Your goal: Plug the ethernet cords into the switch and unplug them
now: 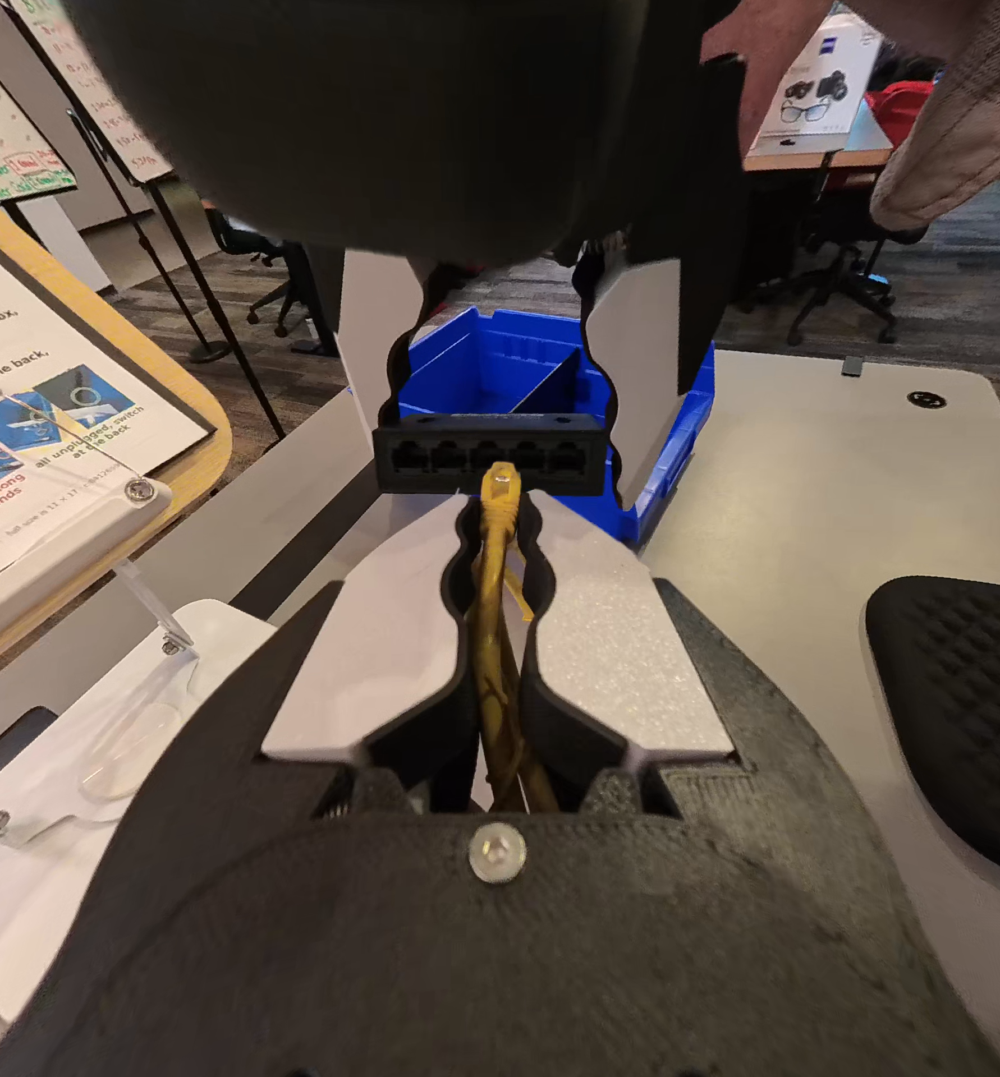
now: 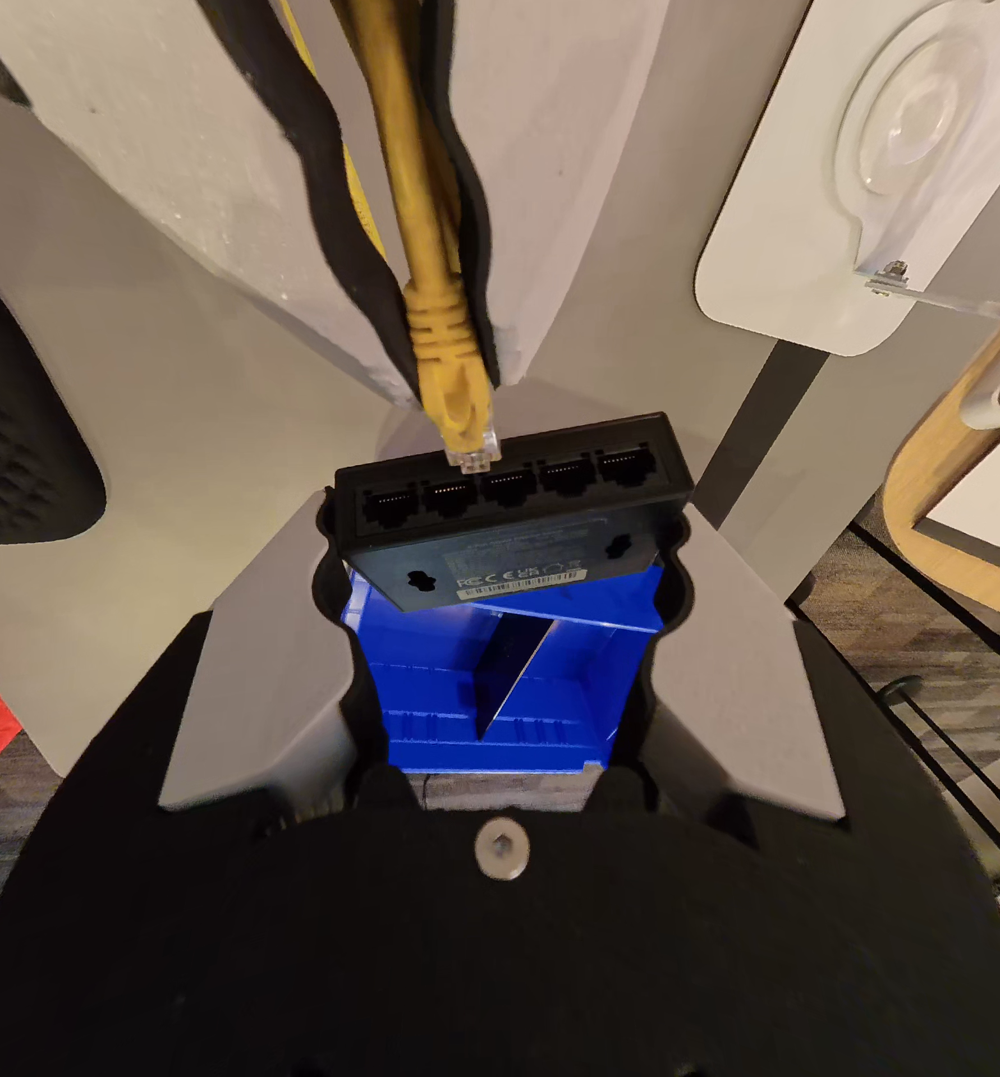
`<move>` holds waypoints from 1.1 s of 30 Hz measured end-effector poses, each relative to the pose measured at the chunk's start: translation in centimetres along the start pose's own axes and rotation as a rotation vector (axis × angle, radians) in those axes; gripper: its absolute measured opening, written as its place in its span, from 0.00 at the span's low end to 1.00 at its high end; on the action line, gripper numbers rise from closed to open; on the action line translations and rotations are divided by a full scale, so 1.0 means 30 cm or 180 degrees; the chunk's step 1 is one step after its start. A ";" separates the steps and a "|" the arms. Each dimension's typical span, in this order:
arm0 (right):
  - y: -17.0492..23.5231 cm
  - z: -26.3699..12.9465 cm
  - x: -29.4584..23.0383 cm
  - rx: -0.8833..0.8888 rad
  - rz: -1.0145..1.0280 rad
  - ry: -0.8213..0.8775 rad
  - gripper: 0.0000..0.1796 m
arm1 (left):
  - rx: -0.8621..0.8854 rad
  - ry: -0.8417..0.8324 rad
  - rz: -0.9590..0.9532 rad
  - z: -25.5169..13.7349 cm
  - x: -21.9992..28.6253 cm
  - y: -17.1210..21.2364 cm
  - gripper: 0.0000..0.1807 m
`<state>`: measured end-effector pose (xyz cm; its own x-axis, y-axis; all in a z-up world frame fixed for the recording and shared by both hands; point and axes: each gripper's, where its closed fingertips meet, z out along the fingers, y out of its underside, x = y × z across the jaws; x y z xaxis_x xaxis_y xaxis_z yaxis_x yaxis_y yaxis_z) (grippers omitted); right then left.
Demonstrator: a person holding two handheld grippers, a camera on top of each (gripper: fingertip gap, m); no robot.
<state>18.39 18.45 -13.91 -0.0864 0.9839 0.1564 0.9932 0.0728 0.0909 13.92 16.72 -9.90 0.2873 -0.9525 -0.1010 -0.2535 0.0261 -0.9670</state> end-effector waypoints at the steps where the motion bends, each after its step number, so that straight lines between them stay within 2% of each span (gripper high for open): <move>1: 0.001 -0.002 -0.001 -0.0004 0.0003 -0.0008 0.60 | 0.0023 0.0024 0.0001 -0.003 0.002 -0.004 0.07; 6: 0.008 -0.002 -0.005 -0.0038 0.0015 -0.0044 0.60 | 0.0079 0.0266 0.0030 -0.007 0.029 -0.013 0.07; 33: 0.001 -0.010 0.004 -0.0178 -0.0021 -0.0041 0.60 | 0.0070 0.0262 -0.0003 0.010 0.068 -0.017 0.07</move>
<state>18.39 18.52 -13.61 -0.0916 0.9855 0.1430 0.9867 0.0704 0.1466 14.93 14.85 -9.67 0.2102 -0.9743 -0.0814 -0.2326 0.0310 -0.9721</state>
